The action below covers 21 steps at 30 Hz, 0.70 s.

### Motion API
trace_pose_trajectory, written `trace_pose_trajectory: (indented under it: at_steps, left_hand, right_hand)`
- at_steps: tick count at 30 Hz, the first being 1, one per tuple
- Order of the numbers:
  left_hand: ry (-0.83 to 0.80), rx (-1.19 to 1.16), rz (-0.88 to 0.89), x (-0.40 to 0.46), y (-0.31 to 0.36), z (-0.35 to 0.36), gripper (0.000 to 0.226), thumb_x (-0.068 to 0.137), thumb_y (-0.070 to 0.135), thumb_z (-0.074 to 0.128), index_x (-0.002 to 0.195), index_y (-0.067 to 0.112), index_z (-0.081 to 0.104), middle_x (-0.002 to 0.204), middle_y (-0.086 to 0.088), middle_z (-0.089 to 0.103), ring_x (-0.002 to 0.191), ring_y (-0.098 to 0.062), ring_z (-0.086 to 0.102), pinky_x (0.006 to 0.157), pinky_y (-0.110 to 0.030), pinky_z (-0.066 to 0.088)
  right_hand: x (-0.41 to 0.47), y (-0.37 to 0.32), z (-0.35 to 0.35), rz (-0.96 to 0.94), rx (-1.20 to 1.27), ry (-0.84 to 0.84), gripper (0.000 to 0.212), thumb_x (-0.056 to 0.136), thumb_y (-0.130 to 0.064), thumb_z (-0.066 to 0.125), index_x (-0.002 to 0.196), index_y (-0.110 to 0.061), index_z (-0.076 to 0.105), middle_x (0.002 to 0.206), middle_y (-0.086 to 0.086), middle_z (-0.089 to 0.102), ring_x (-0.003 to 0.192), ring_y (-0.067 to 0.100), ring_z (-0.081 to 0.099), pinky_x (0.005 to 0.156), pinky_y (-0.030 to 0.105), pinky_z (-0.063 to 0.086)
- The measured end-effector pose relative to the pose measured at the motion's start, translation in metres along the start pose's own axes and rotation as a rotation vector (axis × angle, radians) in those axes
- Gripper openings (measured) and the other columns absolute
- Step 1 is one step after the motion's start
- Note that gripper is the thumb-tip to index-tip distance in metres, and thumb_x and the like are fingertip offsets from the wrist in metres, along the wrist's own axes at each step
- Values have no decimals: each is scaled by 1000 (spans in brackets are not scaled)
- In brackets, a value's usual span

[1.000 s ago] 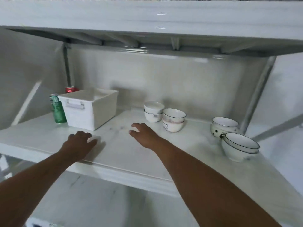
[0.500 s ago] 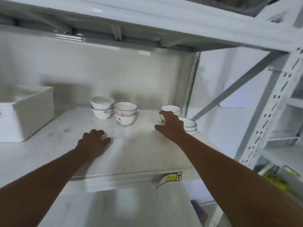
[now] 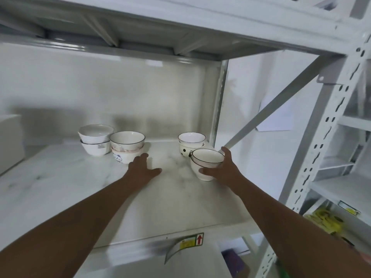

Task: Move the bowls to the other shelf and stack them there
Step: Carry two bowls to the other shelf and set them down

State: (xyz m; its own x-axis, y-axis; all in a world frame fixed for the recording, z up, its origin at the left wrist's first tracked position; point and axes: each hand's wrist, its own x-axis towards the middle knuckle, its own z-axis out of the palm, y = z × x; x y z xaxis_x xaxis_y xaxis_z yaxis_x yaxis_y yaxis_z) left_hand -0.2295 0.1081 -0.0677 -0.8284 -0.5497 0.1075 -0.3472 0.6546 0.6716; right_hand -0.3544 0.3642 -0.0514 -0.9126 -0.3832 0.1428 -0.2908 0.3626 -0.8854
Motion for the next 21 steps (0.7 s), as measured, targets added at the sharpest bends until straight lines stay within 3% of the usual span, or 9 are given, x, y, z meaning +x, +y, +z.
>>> trace_pose_trajectory:
  at_steps: [4, 8, 11, 13, 15, 17, 19, 21]
  left_hand:
    - [-11, -205, -17, 25, 26, 17, 119, 50, 57, 69, 150, 14, 21, 151, -9, 30, 140, -26, 31, 111, -39, 32]
    - [-1, -315, -14, 54, 48, 44, 127, 47, 49, 82, 151, 16, 17, 153, -9, 30, 141, -23, 31, 111, -36, 32]
    - [-13, -381, -19, 76, 61, 60, 134, 43, 45, 84, 152, 16, 12, 154, -10, 27, 142, -23, 30, 105, -31, 32]
    - [-1, -408, -11, 88, 72, 68, 140, 38, 45, 83, 153, 14, 9, 155, -11, 25, 143, -23, 28, 105, -30, 31]
    - [12, -425, 5, 96, 83, 73, 147, 33, 47, 84, 154, 13, 7, 156, -10, 23, 144, -23, 26, 104, -29, 30]
    - [17, -435, 34, 103, 92, 79, 154, 24, 52, 83, 153, 15, 6, 155, -6, 24, 142, -22, 29, 105, -29, 30]
    - [24, -487, 77, 114, 89, 89, 154, 20, 56, 85, 150, 23, 10, 151, -3, 32, 135, -21, 42, 109, -33, 35]
    - [33, -512, 112, 131, 77, 101, 144, 20, 61, 91, 141, 27, 21, 143, -1, 46, 126, -20, 53, 106, -43, 44]
  right_hand:
    - [16, 16, -10, -61, 54, -88, 113, 68, -21, 93, 153, -28, 19, 136, -12, 41, 128, 12, 44, 105, 25, 38]
    - [33, 26, -24, -106, 103, -115, 91, 73, -2, 87, 134, -32, 27, 113, -27, 46, 98, -15, 51, 70, -2, 43]
    - [48, 34, -28, -111, 141, -135, 99, 74, -2, 87, 146, -26, 24, 112, -32, 42, 95, -21, 47, 64, -5, 42]
    - [54, 35, -28, -102, 179, -149, 96, 74, 1, 85, 144, -26, 24, 110, -33, 41, 88, -27, 49, 63, -5, 42]
    - [60, 38, -27, -86, 217, -138, 93, 74, 5, 85, 139, -25, 25, 110, -31, 43, 83, -30, 51, 63, -3, 44]
    - [66, 44, -25, -89, 246, -138, 95, 70, -1, 89, 138, -25, 28, 117, -27, 49, 97, -22, 55, 72, 2, 49]
    - [72, 49, -24, -79, 245, -143, 108, 58, -16, 97, 143, -20, 31, 131, -14, 55, 118, -1, 58, 94, 19, 54]
    - [75, 48, -25, -70, 271, -151, 125, 45, -29, 100, 148, -18, 30, 138, -5, 56, 126, 13, 58, 105, 40, 52]
